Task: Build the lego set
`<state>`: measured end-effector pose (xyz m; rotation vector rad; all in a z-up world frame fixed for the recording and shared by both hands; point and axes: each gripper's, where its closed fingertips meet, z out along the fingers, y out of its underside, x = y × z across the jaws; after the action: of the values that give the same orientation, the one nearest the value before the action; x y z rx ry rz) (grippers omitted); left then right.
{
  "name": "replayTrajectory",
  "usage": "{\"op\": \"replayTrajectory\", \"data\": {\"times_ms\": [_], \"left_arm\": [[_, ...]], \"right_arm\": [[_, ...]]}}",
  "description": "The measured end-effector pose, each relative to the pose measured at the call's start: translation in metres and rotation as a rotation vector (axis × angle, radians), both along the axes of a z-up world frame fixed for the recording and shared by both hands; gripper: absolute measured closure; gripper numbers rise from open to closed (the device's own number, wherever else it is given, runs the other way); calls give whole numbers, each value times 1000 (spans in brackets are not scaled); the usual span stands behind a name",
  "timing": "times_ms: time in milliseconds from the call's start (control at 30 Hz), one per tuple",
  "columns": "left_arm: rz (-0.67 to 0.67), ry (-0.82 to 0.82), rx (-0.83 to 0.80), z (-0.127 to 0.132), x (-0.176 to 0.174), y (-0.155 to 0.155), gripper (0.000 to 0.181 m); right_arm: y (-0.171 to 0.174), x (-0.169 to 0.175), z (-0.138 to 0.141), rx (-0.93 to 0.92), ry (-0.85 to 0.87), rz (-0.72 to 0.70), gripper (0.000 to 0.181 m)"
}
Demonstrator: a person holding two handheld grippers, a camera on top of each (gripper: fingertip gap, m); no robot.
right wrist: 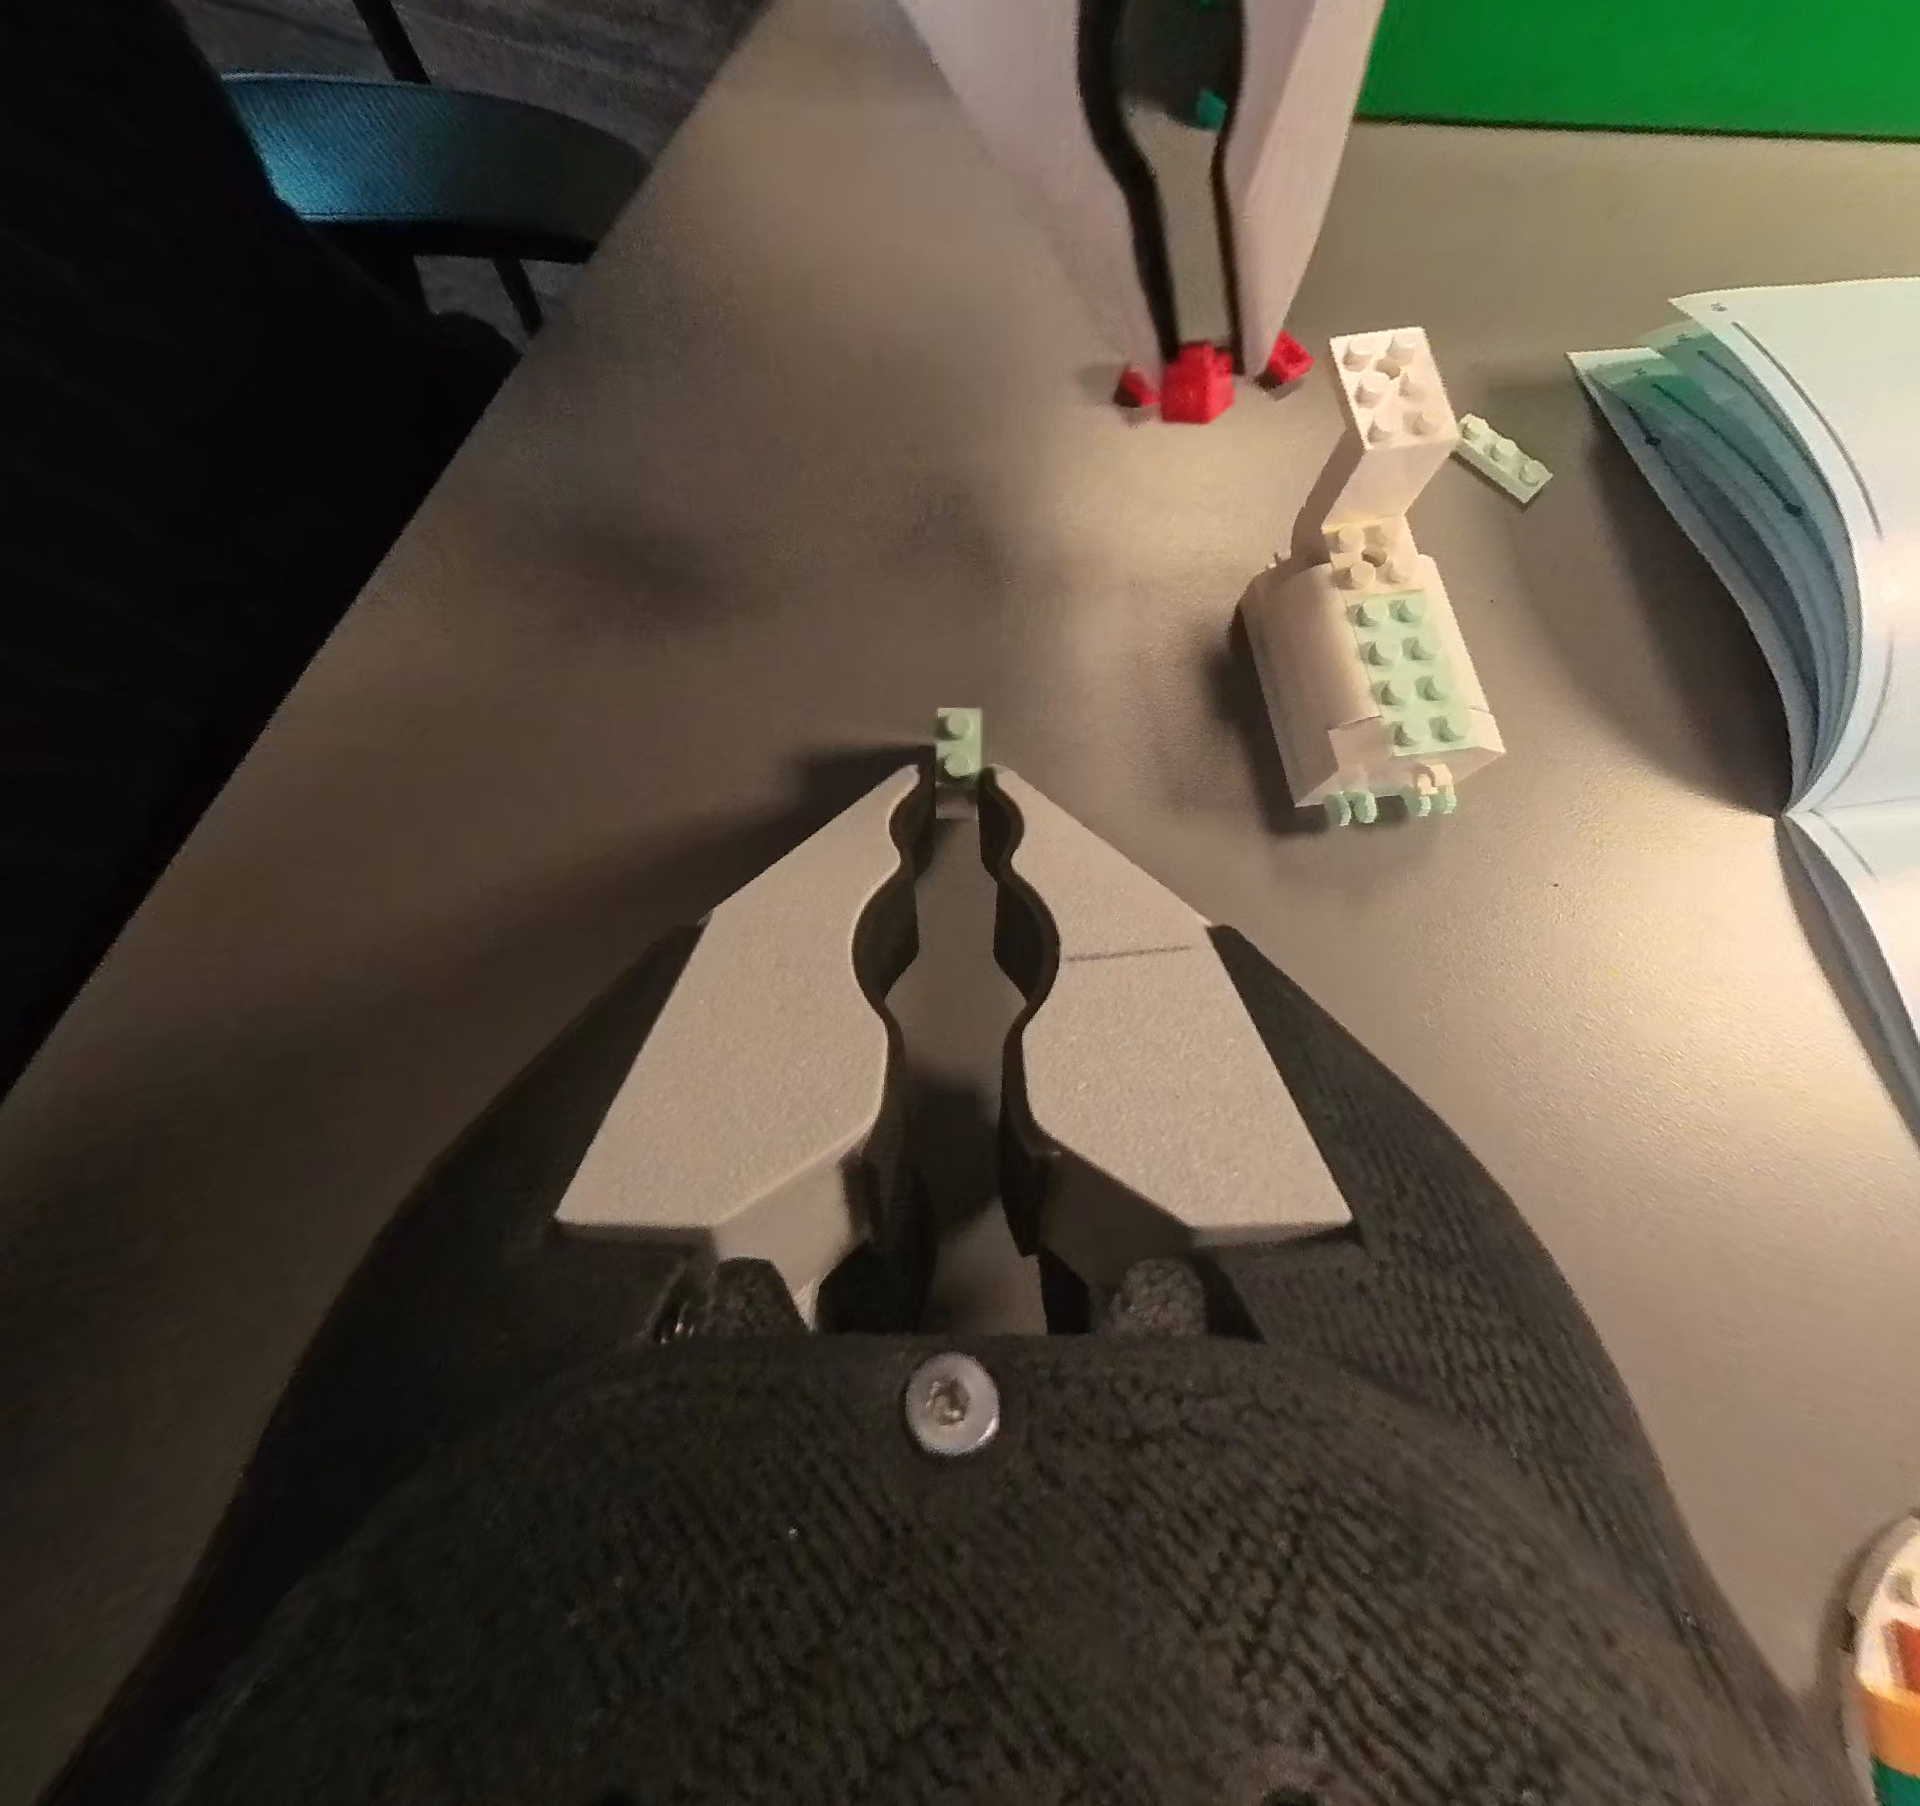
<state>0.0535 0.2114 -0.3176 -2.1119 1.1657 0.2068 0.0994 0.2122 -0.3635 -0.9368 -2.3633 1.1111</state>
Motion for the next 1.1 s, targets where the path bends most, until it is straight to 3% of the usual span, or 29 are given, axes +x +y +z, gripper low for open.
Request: {"op": "replayTrajectory", "data": {"times_ms": [33, 200, 400, 467, 533, 800, 1100], "left_arm": [[34, -79, 27, 4, 7, 2, 174], [177, -426, 93, 6, 27, 8, 174], [267, -702, 125, 10, 31, 17, 174], [276, -764, 144, 16, 31, 19, 174], [265, -816, 145, 20, 32, 18, 174], [192, -907, 96, 16, 45, 14, 174], [180, -880, 83, 12, 48, 14, 174]], "right_arm": [[1, -1, 0, 7, 8, -14, 175], [5, -5, 0, 20, 22, -46, 175], [5, -5, -1, 12, 9, -43, 175], [4, -3, -2, 5, -11, -29, 155], [3, -2, 4, -54, -8, -17, 150], [10, -3, 64, -459, 160, -6, 168], [8, -4, 70, -430, 243, -5, 171]]}}
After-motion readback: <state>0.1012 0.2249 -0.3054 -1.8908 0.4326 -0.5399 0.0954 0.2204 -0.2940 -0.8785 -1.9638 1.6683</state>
